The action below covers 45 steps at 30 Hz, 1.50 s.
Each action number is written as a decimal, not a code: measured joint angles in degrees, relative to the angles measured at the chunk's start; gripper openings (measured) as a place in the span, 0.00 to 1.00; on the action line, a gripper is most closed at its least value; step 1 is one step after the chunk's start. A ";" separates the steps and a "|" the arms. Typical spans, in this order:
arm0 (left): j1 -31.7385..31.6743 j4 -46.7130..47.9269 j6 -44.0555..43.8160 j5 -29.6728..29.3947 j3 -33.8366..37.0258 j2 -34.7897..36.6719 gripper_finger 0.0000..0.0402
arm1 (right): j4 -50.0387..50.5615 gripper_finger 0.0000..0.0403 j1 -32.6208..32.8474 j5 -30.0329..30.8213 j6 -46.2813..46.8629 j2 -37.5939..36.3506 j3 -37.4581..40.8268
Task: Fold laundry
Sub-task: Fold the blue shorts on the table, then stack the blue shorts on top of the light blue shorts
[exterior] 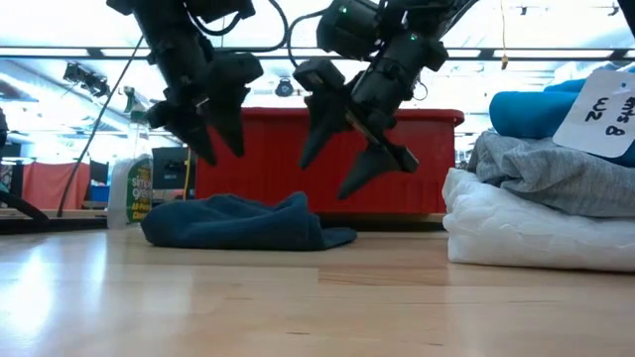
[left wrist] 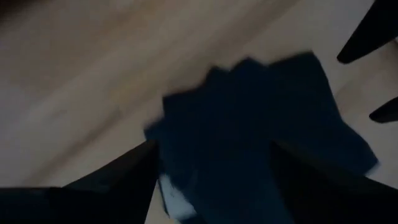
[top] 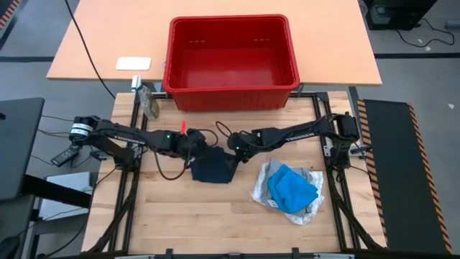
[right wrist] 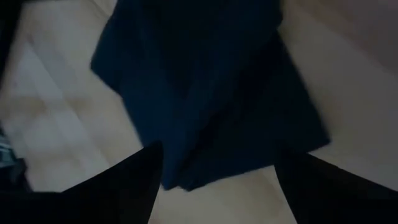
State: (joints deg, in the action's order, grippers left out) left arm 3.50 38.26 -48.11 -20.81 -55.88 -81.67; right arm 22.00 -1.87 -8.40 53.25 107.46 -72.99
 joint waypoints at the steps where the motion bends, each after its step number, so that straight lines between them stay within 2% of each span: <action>1: 0.17 0.73 -1.89 1.71 0.00 0.00 0.75 | -0.54 0.76 0.46 -0.39 1.25 0.00 -0.02; 4: 0.89 1.15 -4.01 7.78 0.06 -0.04 0.77 | -3.95 0.76 1.98 -1.50 2.48 1.04 -0.08; 9: -0.01 2.31 -4.52 8.51 1.38 -0.76 0.78 | -1.84 0.77 2.89 3.55 5.28 4.03 -0.07; 14: -3.06 -2.68 -5.61 12.50 7.99 -0.76 0.78 | -1.83 0.77 2.88 6.12 5.07 4.17 -0.09; 18: -5.11 -16.55 -5.03 18.91 14.47 -0.76 0.78 | -1.35 0.77 2.53 7.55 4.14 4.02 -0.07; 23: -5.66 -38.09 -6.35 20.65 24.02 -1.46 0.76 | -2.02 0.77 1.95 12.42 1.74 5.00 0.35; 26: -5.66 -45.98 -8.87 20.68 27.82 -2.61 0.71 | -4.96 0.76 1.23 7.51 -1.04 8.76 0.33; 28: -5.14 -47.95 -10.51 20.38 29.09 -3.46 0.65 | -8.38 0.74 1.04 3.37 -1.48 11.08 0.13; 31: -3.33 -50.32 -12.17 20.28 29.71 -4.40 0.51 | -12.40 0.66 1.04 0.97 -1.25 12.85 0.07; 33: -1.75 -52.78 -12.16 20.62 29.95 -4.55 0.39 | -13.90 0.56 1.18 -0.14 -0.79 13.33 0.09; 35: -0.49 -55.38 -11.42 20.97 30.17 -4.79 0.26 | -13.59 0.41 1.18 -1.00 -1.49 12.77 0.31; 38: 0.36 -60.81 -10.64 22.52 30.21 -4.85 0.07 | -12.50 0.15 0.89 -2.52 -3.57 10.93 0.59; 39: 0.36 -62.35 -11.20 23.22 30.06 -4.79 0.04 | -12.17 0.08 0.70 -3.20 -4.36 10.14 0.69; 40: 0.36 -63.52 -11.63 23.29 30.05 -4.76 0.03 | -11.64 0.05 0.60 -3.42 -4.97 9.23 0.81; 42: 0.36 -66.19 -11.87 23.38 30.06 -4.69 0.03 | -10.06 0.06 0.36 -3.79 -4.82 6.77 0.81; 45: 0.88 -68.36 -11.67 24.17 27.25 -3.68 0.02 | -3.08 0.06 0.32 -5.49 -5.08 1.56 0.68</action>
State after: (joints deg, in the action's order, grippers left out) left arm 4.38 -30.10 -59.78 3.36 -28.62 -85.35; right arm 18.92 -1.55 -13.90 48.17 109.02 -72.31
